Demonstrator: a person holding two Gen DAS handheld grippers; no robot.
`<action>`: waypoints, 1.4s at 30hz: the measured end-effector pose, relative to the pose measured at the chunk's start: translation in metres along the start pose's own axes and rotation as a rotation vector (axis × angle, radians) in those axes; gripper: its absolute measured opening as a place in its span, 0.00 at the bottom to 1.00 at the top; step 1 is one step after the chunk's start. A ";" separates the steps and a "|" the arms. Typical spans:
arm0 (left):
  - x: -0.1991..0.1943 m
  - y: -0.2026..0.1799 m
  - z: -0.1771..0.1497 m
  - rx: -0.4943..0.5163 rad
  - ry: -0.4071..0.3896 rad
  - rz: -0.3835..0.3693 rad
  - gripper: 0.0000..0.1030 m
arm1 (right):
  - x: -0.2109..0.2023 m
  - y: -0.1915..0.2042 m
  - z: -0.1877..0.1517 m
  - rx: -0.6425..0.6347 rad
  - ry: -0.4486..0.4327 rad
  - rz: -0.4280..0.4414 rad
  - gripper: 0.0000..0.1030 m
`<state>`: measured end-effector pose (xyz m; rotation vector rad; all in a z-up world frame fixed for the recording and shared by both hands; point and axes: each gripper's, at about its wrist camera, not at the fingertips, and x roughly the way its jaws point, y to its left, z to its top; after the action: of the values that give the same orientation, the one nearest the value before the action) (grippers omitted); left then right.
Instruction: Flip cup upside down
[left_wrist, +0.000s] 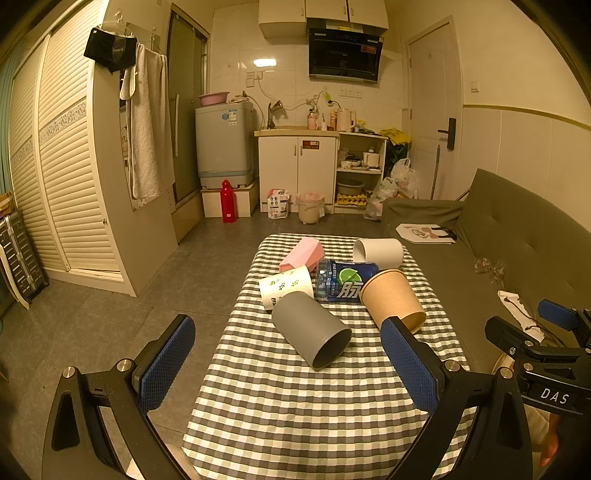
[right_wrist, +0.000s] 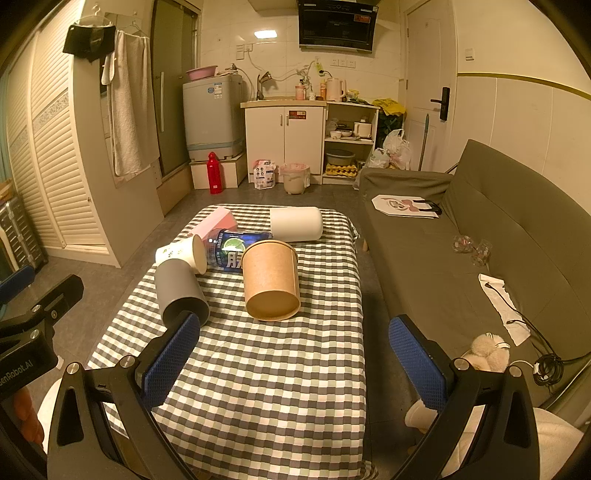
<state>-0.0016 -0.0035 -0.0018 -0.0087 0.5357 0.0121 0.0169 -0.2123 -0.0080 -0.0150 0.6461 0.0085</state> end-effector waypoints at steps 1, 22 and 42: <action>0.000 0.000 0.000 0.000 0.000 -0.001 1.00 | 0.000 0.001 0.000 0.000 0.000 0.000 1.00; 0.007 0.003 -0.002 -0.006 0.009 -0.003 1.00 | 0.003 0.012 -0.002 -0.011 0.010 0.005 1.00; 0.106 0.092 -0.017 -0.089 0.145 0.151 1.00 | 0.116 0.105 0.018 -0.168 0.192 0.179 1.00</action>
<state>0.0793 0.0893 -0.0706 -0.0560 0.6799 0.1835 0.1188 -0.1065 -0.0651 -0.1217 0.8361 0.2368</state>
